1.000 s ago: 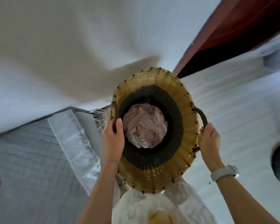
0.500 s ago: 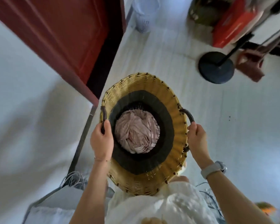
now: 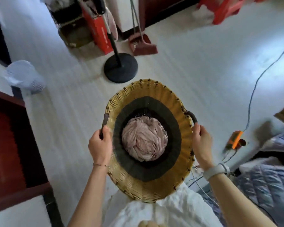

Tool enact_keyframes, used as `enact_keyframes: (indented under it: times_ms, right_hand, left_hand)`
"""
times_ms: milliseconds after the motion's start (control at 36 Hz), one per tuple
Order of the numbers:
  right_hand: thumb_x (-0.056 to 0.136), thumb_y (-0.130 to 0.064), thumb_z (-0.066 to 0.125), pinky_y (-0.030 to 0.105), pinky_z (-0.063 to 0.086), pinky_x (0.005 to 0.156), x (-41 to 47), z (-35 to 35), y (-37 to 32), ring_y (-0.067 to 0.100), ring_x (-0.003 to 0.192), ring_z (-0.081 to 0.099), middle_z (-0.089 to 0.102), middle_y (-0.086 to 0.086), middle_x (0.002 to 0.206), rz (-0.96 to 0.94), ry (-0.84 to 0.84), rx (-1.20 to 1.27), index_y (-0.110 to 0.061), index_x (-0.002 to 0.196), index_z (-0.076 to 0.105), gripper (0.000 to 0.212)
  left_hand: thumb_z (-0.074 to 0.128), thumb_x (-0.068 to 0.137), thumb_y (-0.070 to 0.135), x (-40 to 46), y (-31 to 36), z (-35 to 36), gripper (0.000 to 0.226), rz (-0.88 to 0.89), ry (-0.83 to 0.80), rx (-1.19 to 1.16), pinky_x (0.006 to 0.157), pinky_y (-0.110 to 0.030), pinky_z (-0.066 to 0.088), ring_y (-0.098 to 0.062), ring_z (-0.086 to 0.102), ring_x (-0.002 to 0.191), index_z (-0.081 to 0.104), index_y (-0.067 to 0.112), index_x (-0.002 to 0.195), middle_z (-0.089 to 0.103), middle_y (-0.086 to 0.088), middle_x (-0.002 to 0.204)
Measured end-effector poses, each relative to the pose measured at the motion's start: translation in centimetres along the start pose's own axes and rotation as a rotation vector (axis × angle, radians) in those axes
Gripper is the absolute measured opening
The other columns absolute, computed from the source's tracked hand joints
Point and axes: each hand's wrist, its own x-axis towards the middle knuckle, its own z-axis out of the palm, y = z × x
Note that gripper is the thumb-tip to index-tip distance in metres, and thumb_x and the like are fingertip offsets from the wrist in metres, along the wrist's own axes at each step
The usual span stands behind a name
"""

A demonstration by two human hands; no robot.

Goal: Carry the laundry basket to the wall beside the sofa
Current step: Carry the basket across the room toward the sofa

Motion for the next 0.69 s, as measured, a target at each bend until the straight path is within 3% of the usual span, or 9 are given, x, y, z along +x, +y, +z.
enact_keyframes:
  times_ms: [56, 111, 250, 333, 417, 472, 583, 694]
  right_hand:
    - [0.097, -0.028, 0.033, 0.031, 0.029, 0.055, 2.4, -2.4, 0.7, 0.015, 0.053, 0.035, 0.039, -0.001, 0.055, 0.035, 0.087, 0.019, -0.01, 0.065, 0.05, 0.04]
    - [0.097, -0.024, 0.035, 0.029, 0.022, 0.051, 4.5, -4.6, 1.4, 0.013, 0.051, 0.03, 0.033, -0.002, 0.053, 0.07, 0.168, 0.035, -0.018, 0.056, 0.037, 0.041]
    - [0.096, -0.023, 0.036, 0.029, 0.024, 0.051, 9.1, -9.1, 2.5, 0.016, 0.05, 0.029, 0.031, 0.001, 0.052, 0.183, 0.332, 0.098, -0.017, 0.055, 0.033, 0.042]
    - [0.096, -0.022, 0.036, 0.017, 0.027, 0.045, 12.1, -11.3, 2.7, 0.012, 0.049, 0.033, 0.036, -0.001, 0.052, 0.233, 0.422, 0.137, -0.02, 0.055, 0.038, 0.042]
    - [0.096, -0.025, 0.036, 0.017, 0.028, 0.044, 15.7, -13.1, 2.9, 0.013, 0.049, 0.035, 0.04, 0.0, 0.053, 0.276, 0.493, 0.165, -0.015, 0.061, 0.048, 0.039]
    - [0.095, -0.026, 0.037, 0.024, 0.032, 0.05, 18.4, -14.0, 3.1, 0.015, 0.052, 0.037, 0.042, 0.003, 0.056, 0.312, 0.546, 0.18, -0.01, 0.066, 0.053, 0.037]
    - [0.094, -0.027, 0.037, 0.038, 0.036, 0.061, 24.5, -15.9, 2.6, 0.02, 0.056, 0.043, 0.045, -0.001, 0.055, 0.407, 0.643, 0.194, -0.017, 0.059, 0.051, 0.039]
    - [0.095, -0.026, 0.037, 0.034, 0.036, 0.064, 30.0, -18.3, 0.6, 0.025, 0.067, 0.046, 0.051, 0.011, 0.063, 0.464, 0.73, 0.227, -0.003, 0.067, 0.057, 0.041]
  left_hand:
    - [0.042, 0.094, 0.031, 0.5, 3.0, 3.3, 0.037, 0.054, -0.07, 0.01, 0.06, -0.03, 0.035, -0.02, 0.046, 0.062, 0.056, 0.006, 0.072, 0.051, -0.003, 0.062]
    - [0.042, 0.094, 0.03, 0.9, 5.8, 6.2, 0.038, 0.111, -0.132, 0.015, 0.054, -0.029, 0.034, -0.019, 0.044, 0.058, 0.054, 0.006, 0.068, 0.049, -0.001, 0.057]
    - [0.043, 0.094, 0.028, 1.8, 12.4, 13.5, 0.04, 0.202, -0.294, 0.016, 0.05, -0.027, 0.033, -0.015, 0.041, 0.053, 0.05, 0.006, 0.062, 0.046, -0.002, 0.054]
    - [0.044, 0.093, 0.029, 3.1, 16.0, 17.9, 0.041, 0.241, -0.387, 0.036, 0.052, -0.028, 0.034, -0.019, 0.043, 0.056, 0.054, 0.001, 0.066, 0.048, -0.004, 0.055]
    - [0.044, 0.093, 0.031, 4.7, 19.4, 22.4, 0.044, 0.277, -0.464, 0.036, 0.059, -0.033, 0.038, -0.023, 0.045, 0.061, 0.059, -0.004, 0.071, 0.051, -0.01, 0.06]
    - [0.044, 0.093, 0.03, 5.5, 22.1, 25.5, 0.042, 0.305, -0.514, 0.039, 0.06, -0.031, 0.037, -0.022, 0.045, 0.06, 0.058, -0.001, 0.069, 0.05, -0.008, 0.059]
    - [0.043, 0.094, 0.029, 7.3, 27.6, 31.4, 0.041, 0.339, -0.61, 0.063, 0.053, -0.029, 0.032, -0.017, 0.04, 0.056, 0.048, 0.01, 0.058, 0.045, -0.003, 0.056]
    - [0.043, 0.094, 0.029, 9.6, 33.4, 36.9, 0.039, 0.352, -0.681, 0.088, 0.055, -0.028, 0.032, -0.019, 0.042, 0.059, 0.052, 0.006, 0.063, 0.047, -0.004, 0.059]
